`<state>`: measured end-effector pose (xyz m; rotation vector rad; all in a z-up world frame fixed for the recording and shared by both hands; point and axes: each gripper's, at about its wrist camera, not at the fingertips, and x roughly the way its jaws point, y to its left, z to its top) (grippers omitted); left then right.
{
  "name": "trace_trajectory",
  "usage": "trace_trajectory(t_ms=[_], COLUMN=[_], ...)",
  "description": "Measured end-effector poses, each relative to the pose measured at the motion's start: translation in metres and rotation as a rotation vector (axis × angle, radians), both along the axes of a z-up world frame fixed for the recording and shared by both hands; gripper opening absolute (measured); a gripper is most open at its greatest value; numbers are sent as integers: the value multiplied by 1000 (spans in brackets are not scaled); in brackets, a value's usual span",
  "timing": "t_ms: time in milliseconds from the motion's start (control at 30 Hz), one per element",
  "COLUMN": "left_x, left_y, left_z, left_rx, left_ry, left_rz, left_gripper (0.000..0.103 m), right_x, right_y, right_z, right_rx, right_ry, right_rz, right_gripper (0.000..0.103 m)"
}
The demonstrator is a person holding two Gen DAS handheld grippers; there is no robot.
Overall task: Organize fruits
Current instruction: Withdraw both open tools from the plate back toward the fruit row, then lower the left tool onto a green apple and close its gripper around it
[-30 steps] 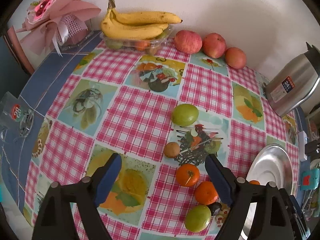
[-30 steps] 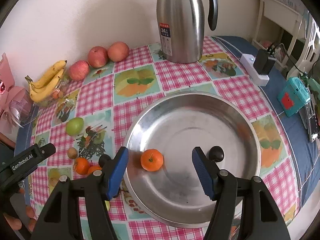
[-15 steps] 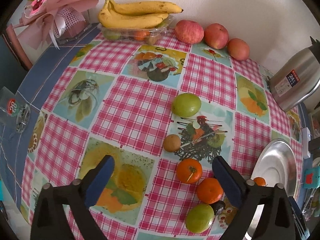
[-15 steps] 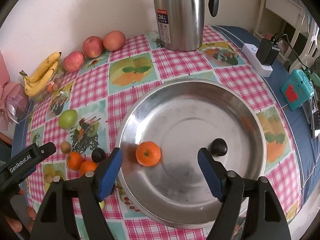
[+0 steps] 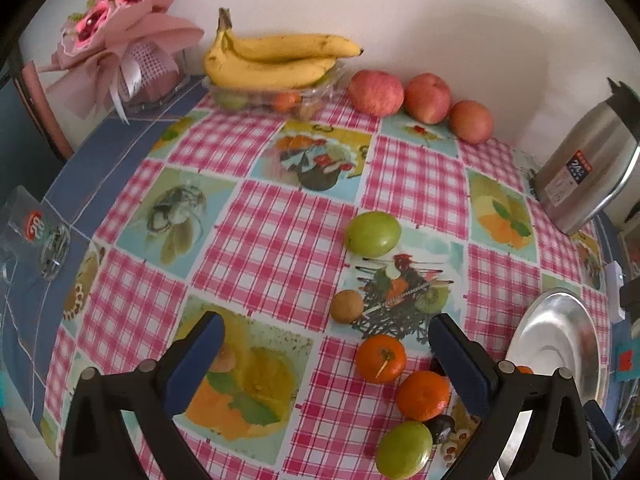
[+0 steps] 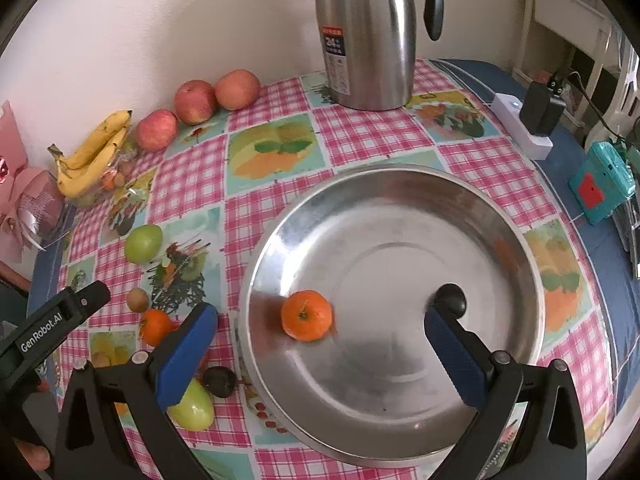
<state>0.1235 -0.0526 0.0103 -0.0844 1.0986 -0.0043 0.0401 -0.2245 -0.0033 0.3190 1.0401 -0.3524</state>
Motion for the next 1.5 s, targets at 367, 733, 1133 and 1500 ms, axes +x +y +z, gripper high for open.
trace_trajectory(t_ms=[367,733,1133,1500], left_x=[-9,-16,-24,-21], left_y=[0,13,45,54], left_z=[8,9,8,0], left_rx=[-46,-42,-50,-141], left_ry=[-13,-11,6,51], left_rz=[-23,4,90,115], left_gripper=[103,103,103,101], right_x=[3,8,14,17], right_y=[6,24,56,66], right_z=[1,8,9,-3], right_rx=[44,68,109,133], right_ry=[-16,-76,-94,-40], right_rz=[15,60,159,214], right_gripper=[103,103,103,100])
